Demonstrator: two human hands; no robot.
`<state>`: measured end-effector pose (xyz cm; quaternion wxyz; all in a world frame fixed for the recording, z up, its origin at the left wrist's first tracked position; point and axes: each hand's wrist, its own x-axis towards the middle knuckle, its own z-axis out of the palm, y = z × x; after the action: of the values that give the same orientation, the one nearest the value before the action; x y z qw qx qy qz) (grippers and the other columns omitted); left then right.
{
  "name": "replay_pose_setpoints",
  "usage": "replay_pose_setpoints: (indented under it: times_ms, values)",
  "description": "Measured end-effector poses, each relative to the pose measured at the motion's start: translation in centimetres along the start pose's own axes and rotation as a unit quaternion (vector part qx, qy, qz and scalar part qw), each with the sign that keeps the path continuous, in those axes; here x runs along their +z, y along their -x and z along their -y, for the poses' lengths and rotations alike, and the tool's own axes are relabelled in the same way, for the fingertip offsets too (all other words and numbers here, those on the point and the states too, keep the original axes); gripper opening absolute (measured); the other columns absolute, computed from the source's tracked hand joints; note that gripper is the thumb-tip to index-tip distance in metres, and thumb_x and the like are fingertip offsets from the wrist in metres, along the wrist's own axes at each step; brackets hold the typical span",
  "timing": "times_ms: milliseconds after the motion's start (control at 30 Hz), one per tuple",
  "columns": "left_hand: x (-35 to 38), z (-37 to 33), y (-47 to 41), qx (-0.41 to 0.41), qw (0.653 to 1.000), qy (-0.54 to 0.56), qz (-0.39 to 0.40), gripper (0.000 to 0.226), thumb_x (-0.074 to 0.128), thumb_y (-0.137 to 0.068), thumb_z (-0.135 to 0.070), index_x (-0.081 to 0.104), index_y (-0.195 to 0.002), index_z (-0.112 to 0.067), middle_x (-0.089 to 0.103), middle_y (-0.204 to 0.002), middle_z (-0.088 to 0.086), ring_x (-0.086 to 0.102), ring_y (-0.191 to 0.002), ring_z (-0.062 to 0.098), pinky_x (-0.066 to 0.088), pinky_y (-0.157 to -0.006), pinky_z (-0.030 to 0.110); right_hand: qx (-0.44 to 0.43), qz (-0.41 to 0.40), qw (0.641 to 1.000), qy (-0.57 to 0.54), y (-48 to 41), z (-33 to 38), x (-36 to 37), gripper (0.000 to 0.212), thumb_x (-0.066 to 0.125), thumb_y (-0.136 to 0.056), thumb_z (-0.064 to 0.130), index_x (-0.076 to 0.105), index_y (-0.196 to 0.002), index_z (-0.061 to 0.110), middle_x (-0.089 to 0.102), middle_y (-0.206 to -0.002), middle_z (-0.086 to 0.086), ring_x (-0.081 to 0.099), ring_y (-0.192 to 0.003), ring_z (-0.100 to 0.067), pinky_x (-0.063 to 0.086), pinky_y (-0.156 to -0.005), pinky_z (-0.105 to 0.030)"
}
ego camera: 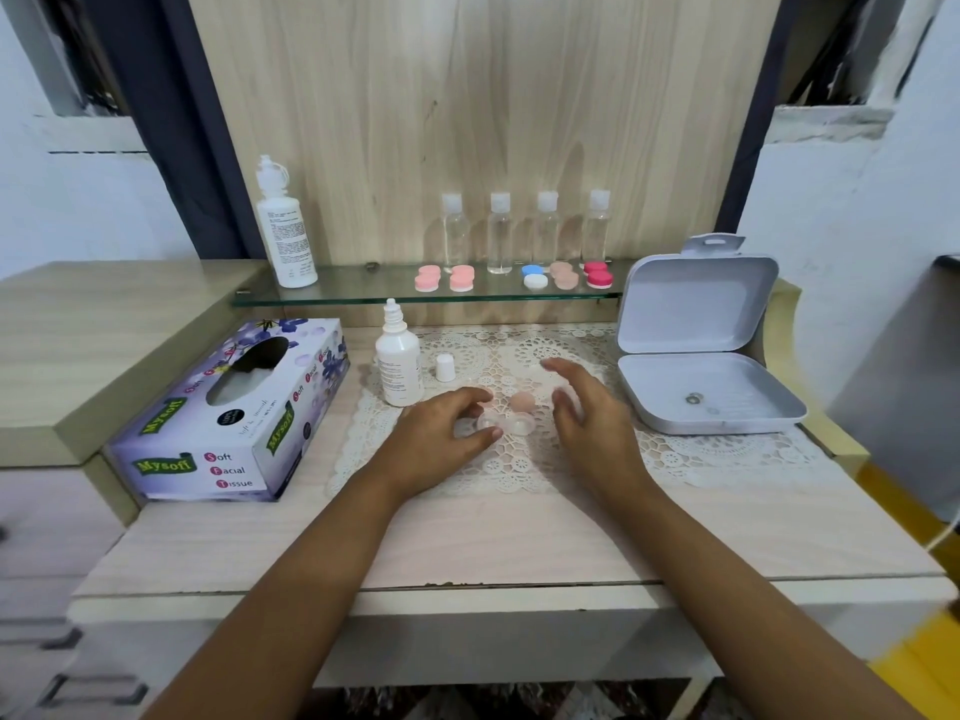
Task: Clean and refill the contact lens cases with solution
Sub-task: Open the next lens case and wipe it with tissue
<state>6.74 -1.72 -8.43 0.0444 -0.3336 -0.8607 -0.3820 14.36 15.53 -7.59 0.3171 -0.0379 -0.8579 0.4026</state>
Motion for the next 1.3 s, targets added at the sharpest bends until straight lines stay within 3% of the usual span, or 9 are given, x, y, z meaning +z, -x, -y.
replay_pose_setpoints:
  times_ms: [67,167,300,467,667,933,1067,1167,1300]
  values:
    - [0.1,0.0,0.0,0.002,1.0,-0.003,0.006,0.044,0.067,-0.083,-0.037,0.056,-0.124,-0.025,0.061,-0.111,-0.008,0.055,-0.108,0.001,0.043,-0.099,0.029,0.012,-0.009,1.0,0.026,-0.2,-0.3,0.1,0.034,0.047,-0.087,-0.003,0.066,-0.111,0.013,0.062,-0.107,-0.01,0.057,-0.097,-0.02,0.028,-0.073,0.004]
    - [0.1,0.0,0.0,0.005,1.0,-0.01,0.009,0.046,0.067,-0.083,-0.036,0.055,-0.126,-0.022,0.06,-0.117,-0.005,0.054,-0.109,0.001,0.042,-0.101,0.029,0.041,0.008,0.998,0.04,-0.4,-0.3,0.2,0.037,0.045,-0.087,-0.004,0.06,-0.119,0.006,0.055,-0.122,-0.012,0.053,-0.107,-0.018,0.027,-0.079,-0.003]
    - [0.2,0.0,0.0,0.004,1.0,-0.011,0.008,0.046,0.066,-0.083,-0.037,0.055,-0.126,-0.022,0.059,-0.121,-0.005,0.053,-0.108,-0.001,0.042,-0.1,0.026,0.043,0.043,0.997,0.05,-0.2,-0.3,0.1,0.049,0.043,-0.086,-0.009,0.047,-0.133,0.005,0.047,-0.13,-0.012,0.05,-0.096,-0.009,0.029,-0.08,-0.006]
    - [0.2,0.1,-0.2,0.004,0.998,-0.056,0.015,0.05,0.066,-0.081,-0.044,0.054,-0.126,-0.025,0.059,-0.121,-0.007,0.054,-0.112,0.005,0.04,-0.102,0.039,0.029,0.021,0.995,0.096,-0.2,-0.5,0.2,0.044,0.04,-0.087,-0.01,0.051,-0.129,0.0,0.054,-0.129,-0.018,0.05,-0.118,-0.027,0.023,-0.088,-0.005]
    - [0.0,-0.7,-0.3,0.008,0.988,-0.148,0.032,0.062,0.061,-0.081,-0.053,0.047,-0.132,-0.02,0.055,-0.125,0.0,0.049,-0.117,0.016,0.039,-0.1,0.035,0.025,-0.012,0.988,0.155,0.2,-0.4,0.3,0.038,0.044,-0.088,-0.004,0.058,-0.123,0.003,0.059,-0.121,-0.019,0.051,-0.112,-0.033,0.037,-0.091,-0.032]
    - [-0.9,-1.1,0.1,-0.022,0.979,-0.18,0.092,0.059,0.054,-0.086,-0.054,0.054,-0.125,-0.011,0.049,-0.127,0.002,0.045,-0.119,0.014,0.032,-0.094,0.02,0.065,0.035,0.986,0.152,0.1,0.1,-0.3,0.037,0.041,-0.088,-0.003,0.056,-0.12,0.003,0.06,-0.117,-0.021,0.053,-0.108,-0.033,0.041,-0.088,-0.034]
    - [-2.0,-1.8,0.4,-0.05,0.962,-0.215,0.16,0.066,0.047,-0.09,-0.055,0.041,-0.139,-0.011,0.034,-0.146,0.002,0.035,-0.132,0.017,0.028,-0.108,0.029,0.067,0.08,0.982,0.16,-0.2,0.7,-1.5,0.034,0.046,-0.088,0.0,0.059,-0.119,0.005,0.062,-0.118,-0.018,0.054,-0.112,-0.031,0.041,-0.094,-0.032]
    - [-3.0,-2.8,0.5,-0.07,0.941,-0.253,0.215,0.057,0.045,-0.093,-0.049,0.044,-0.136,-0.011,0.038,-0.142,0.007,0.039,-0.129,0.023,0.032,-0.106,0.033,0.053,0.11,0.976,0.182,-0.2,1.5,-1.9,0.034,0.047,-0.089,0.005,0.058,-0.121,0.008,0.061,-0.12,-0.016,0.053,-0.113,-0.029,0.04,-0.092,-0.03]
    - [-4.5,-4.1,1.0,-0.061,0.945,-0.256,0.196,0.051,0.046,-0.094,-0.042,0.045,-0.136,-0.012,0.044,-0.14,0.009,0.041,-0.128,0.024,0.034,-0.103,0.031,0.01,0.131,0.966,0.221,0.0,3.1,-1.7,0.037,0.046,-0.09,0.009,0.056,-0.125,0.014,0.059,-0.122,-0.011,0.052,-0.113,-0.027,0.041,-0.087,-0.031]
